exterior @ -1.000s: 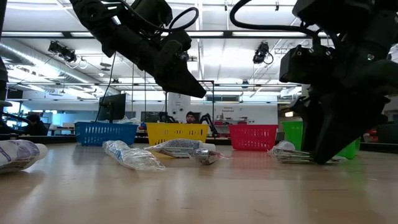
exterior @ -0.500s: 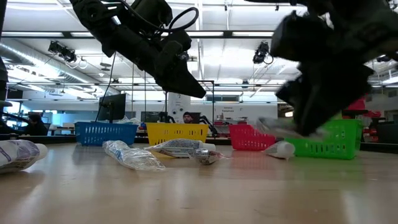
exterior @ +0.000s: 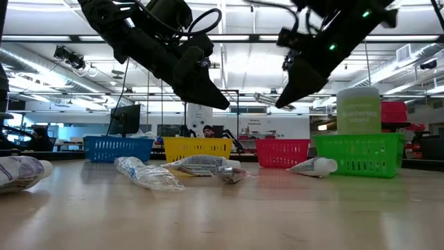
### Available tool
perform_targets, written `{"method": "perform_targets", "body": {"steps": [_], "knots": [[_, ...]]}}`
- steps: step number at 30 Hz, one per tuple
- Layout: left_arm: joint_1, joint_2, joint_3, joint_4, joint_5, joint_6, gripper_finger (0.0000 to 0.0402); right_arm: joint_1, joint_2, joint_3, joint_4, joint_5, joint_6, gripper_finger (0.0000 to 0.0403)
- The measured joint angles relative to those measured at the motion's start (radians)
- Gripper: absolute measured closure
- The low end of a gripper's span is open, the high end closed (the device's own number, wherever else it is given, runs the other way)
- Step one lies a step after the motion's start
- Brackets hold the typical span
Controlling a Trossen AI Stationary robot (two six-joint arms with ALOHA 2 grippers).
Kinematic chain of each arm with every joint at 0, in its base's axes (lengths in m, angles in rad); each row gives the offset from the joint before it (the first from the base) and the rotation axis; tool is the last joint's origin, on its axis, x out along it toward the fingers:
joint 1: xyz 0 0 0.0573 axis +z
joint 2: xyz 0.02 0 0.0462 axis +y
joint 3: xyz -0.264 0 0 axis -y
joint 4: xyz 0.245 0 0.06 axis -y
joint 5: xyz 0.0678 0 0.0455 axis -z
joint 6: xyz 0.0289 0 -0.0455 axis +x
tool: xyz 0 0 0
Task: Pick & Place Travel size toiletries
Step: Put the silver nail cutter into the red bin
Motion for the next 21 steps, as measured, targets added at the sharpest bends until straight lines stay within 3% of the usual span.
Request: {"method": "perform_targets", "body": {"steps": [3,11,21], "knots": [[0.000,0.000,0.000,0.000,0.000,0.000,0.0276,-0.084,0.007,0.000,-0.012,-0.006,0.003,0.0333],[0.000,0.000,0.000,0.000,0.000,-0.003,0.0276,-0.257,0.032,-0.052,0.013,-0.241,0.021,0.0328],[0.000,0.000,0.000,0.000,0.000,0.000,0.0275,-0.353,0.032,-0.121,0.143,-0.323,-0.047,0.0292]]}}
